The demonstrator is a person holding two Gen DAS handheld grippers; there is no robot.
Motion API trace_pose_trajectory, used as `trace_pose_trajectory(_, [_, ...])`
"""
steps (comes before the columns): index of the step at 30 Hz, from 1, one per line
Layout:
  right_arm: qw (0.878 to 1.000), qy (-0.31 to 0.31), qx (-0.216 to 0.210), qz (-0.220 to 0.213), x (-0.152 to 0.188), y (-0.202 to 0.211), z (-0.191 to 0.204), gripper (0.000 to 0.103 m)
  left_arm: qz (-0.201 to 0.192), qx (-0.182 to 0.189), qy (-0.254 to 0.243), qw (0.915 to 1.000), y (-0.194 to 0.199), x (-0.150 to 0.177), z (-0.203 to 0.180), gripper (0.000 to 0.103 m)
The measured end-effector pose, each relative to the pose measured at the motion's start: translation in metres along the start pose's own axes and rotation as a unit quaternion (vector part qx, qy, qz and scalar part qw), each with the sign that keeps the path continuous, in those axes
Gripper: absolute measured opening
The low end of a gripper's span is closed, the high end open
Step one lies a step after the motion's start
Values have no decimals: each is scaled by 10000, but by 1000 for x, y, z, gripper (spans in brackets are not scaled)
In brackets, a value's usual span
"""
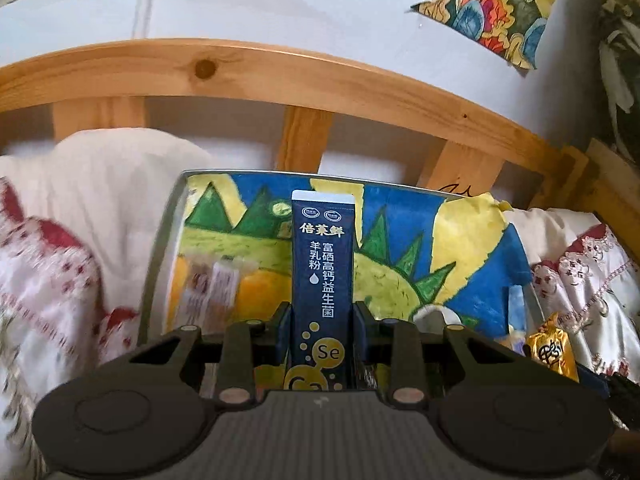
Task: Organize snacks
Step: 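Carry the yellow packet over the tray with the right tool while the left tool carries the blue box there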
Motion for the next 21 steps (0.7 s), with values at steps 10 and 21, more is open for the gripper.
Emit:
trace_pose_trajectory(10, [9985,359,365,173,-20,-51,15,52,86,381,108,9992,-35,0,9,35])
trace_pose_trajectory(21, [9932,889,445,609,-26,-98,28,53,216,401,493,9977,-49,9,16,35])
Point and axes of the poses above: each gripper's, at about its wrist camera, not at the fingertips, and y roughly against the way its jaws point, z to its left, x to its underside, the point moved 7 cm from there along -y, roughly the way its jaws point, and after that the axes turned 13 degrees about x, right-handed, at the moved point
